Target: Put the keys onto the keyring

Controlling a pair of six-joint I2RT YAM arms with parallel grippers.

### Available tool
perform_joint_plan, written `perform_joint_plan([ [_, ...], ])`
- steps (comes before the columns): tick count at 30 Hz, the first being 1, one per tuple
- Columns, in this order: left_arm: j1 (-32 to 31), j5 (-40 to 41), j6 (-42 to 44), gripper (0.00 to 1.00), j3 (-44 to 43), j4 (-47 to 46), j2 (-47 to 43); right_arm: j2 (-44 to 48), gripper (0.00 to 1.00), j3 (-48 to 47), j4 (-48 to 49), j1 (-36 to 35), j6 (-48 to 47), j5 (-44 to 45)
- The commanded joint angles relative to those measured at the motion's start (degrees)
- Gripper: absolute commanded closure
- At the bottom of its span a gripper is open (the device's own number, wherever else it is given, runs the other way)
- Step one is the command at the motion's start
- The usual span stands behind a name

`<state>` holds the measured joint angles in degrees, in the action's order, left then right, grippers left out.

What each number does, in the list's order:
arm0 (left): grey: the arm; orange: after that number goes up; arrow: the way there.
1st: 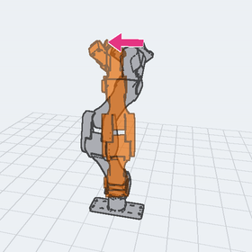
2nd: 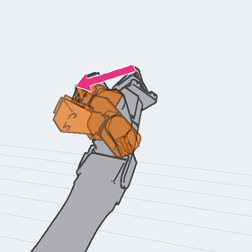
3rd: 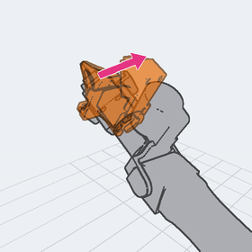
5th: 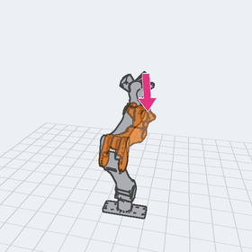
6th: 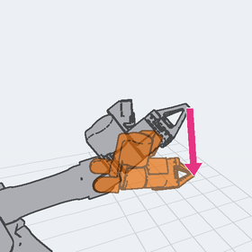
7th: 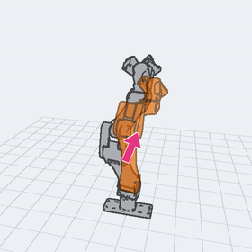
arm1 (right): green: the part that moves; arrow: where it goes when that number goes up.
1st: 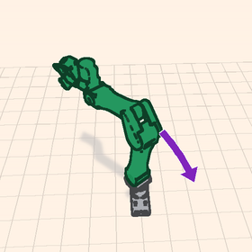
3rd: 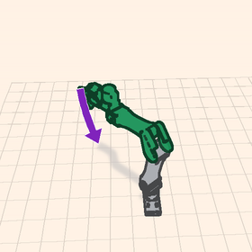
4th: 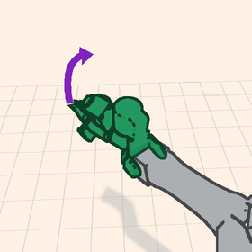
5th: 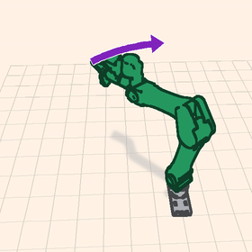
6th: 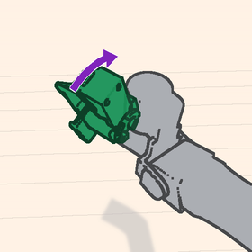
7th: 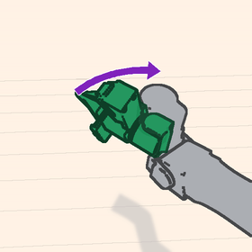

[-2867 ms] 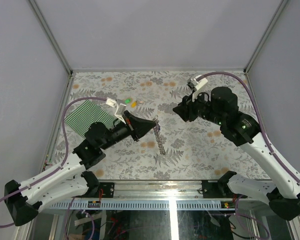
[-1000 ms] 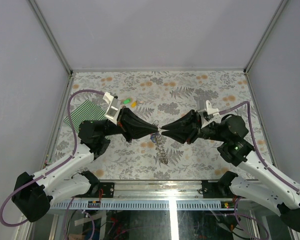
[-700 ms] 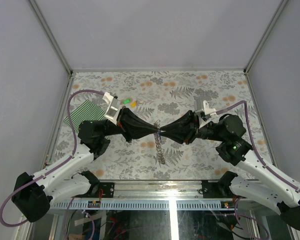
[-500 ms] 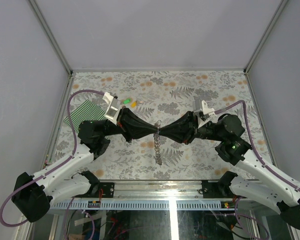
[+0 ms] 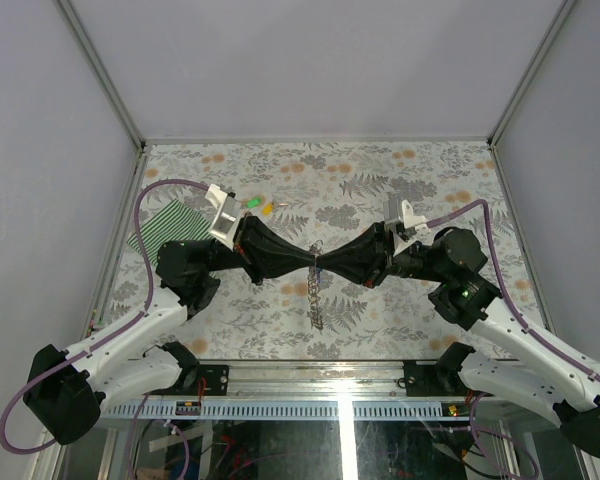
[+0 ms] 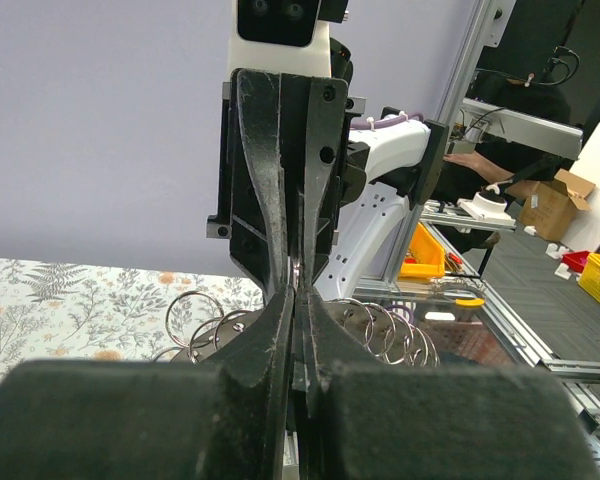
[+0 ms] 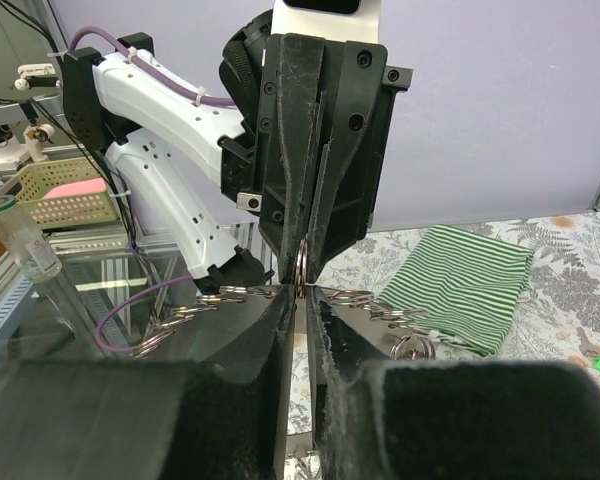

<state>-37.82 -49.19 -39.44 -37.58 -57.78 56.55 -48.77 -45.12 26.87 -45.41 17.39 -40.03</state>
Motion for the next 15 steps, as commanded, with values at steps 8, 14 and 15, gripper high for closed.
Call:
perform_joint_plan([
  [8,0.3,-1.2,-0.9,1.0,-2.2,-4.5,-0.1,-0.7,0.92,-2.8,3.9,-0.6,-1.2,1.2],
  [14,0.3,-0.8,-0.5,1.0,-2.1,-4.3,-0.7,-0.3,0.75,-2.5,3.4,-0.6,-1.9,2.5],
  [15,0.3,-0.8,-0.5,1.0,-2.1,-4.3,-0.7,-0.2,0.73,-2.6,3.4,-0.6,-1.8,2.5],
])
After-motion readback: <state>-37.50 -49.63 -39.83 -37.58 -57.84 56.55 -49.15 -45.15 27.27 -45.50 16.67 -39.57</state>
